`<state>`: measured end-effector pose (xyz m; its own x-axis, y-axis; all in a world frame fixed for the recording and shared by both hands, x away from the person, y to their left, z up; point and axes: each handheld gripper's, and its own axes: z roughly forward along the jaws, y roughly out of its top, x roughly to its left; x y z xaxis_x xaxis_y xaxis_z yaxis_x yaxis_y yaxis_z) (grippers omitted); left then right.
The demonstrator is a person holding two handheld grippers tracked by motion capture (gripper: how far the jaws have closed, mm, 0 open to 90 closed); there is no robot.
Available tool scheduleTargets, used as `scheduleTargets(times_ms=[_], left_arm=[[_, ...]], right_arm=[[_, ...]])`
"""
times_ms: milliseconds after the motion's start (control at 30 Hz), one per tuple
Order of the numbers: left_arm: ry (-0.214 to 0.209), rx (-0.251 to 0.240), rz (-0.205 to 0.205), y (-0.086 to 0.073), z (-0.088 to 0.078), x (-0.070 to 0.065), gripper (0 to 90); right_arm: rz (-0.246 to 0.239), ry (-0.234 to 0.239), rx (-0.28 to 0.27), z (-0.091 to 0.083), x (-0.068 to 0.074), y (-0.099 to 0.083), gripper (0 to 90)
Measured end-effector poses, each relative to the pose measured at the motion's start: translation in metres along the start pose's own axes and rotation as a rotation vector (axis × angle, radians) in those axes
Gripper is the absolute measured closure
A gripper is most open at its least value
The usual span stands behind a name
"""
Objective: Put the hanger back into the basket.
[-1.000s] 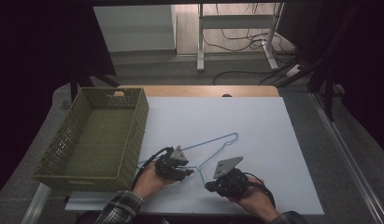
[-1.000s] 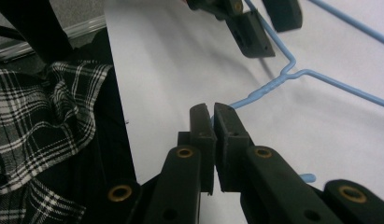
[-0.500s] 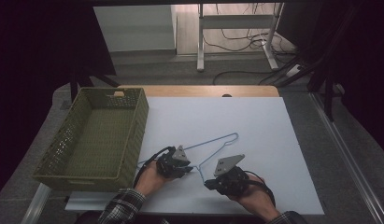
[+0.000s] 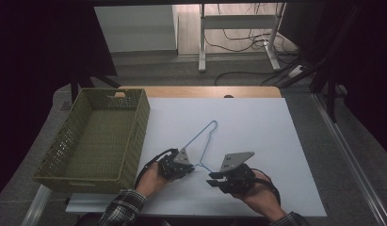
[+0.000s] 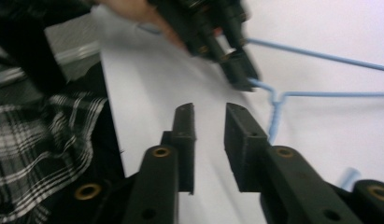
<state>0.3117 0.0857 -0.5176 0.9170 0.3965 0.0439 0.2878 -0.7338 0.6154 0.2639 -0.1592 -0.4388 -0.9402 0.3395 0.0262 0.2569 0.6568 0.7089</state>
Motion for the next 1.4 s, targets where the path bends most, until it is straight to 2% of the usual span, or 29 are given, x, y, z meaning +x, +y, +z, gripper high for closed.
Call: scheduleTargets(times_ms=[33, 100, 200, 267, 333, 433, 467, 500, 533, 633, 700, 833, 967, 1000, 1133, 1200, 1300, 1400], left_arm=[[-0.008, -0.008, -0.002, -0.001, -0.001, 0.001, 86.5], [-0.027, -0.023, -0.029, 0.001, -0.003, 0.002, 86.7], [-0.024, -0.025, -0.041, 0.003, -0.004, 0.001, 86.9], [-0.033, -0.034, -0.066, 0.003, -0.005, 0.002, 86.9], [-0.039, -0.049, -0.095, 0.003, -0.006, 0.004, 86.9], [-0.031, -0.058, -0.113, 0.003, -0.008, 0.005, 86.9], [-0.030, -0.081, -0.146, 0.003, -0.009, 0.005, 86.9], [-0.030, -0.081, -0.146, 0.003, -0.009, 0.005, 86.9], [-0.030, -0.097, -0.164, 0.002, -0.012, 0.007, 87.0], [-0.032, -0.120, -0.184, 0.002, -0.015, 0.008, 87.0], [-0.032, -0.137, -0.203, 0.002, -0.019, 0.010, 87.0], [-0.038, -0.159, -0.230, 0.002, -0.023, 0.012, 87.0], [-0.045, -0.174, -0.246, 0.001, -0.025, 0.013, 87.0], [-0.046, -0.177, -0.251, 0.001, -0.026, 0.013, 87.0], [-0.048, -0.183, -0.263, 0.000, -0.027, 0.014, 87.0], [-0.050, -0.184, -0.264, 0.000, -0.027, 0.014, 87.0], [-0.052, -0.187, -0.269, 0.000, -0.028, 0.014, 87.0], [-0.055, -0.187, -0.270, 0.001, -0.027, 0.012, 86.9]], right_arm=[[0.025, -0.020, -0.024, -0.010, -0.005, 0.001, 68.7], [0.041, -0.032, -0.043, -0.017, -0.010, 0.000, 67.1], [0.055, -0.050, -0.060, -0.025, -0.013, -0.003, 65.4], [0.053, -0.056, -0.065, -0.027, -0.014, -0.004, 65.0], [0.074, -0.059, -0.079, -0.035, -0.015, -0.009, 63.0], [0.081, -0.059, -0.079, -0.041, -0.012, -0.015, 62.1], [0.082, -0.058, -0.077, -0.042, -0.011, -0.018, 61.9], [0.086, -0.056, -0.073, -0.042, -0.010, -0.020, 61.7], [0.092, -0.054, -0.068, -0.042, -0.010, -0.023, 61.3], [0.099, -0.060, -0.055, -0.039, -0.011, -0.028, 60.3], [0.116, -0.070, -0.046, -0.030, -0.014, -0.032, 59.8], [0.115, -0.088, -0.058, -0.017, -0.019, -0.026, 59.6], [0.113, -0.097, -0.079, -0.004, -0.024, -0.018, 59.8], [0.107, -0.110, -0.095, 0.004, -0.027, -0.012, 59.8], [0.095, -0.134, -0.131, 0.020, -0.031, 0.000, 60.1], [0.091, -0.141, -0.139, 0.023, -0.032, 0.003, 60.2], [0.081, -0.169, -0.174, 0.033, -0.035, 0.010, 63.0], [0.086, -0.167, -0.199, 0.038, -0.036, 0.014, 66.3]])
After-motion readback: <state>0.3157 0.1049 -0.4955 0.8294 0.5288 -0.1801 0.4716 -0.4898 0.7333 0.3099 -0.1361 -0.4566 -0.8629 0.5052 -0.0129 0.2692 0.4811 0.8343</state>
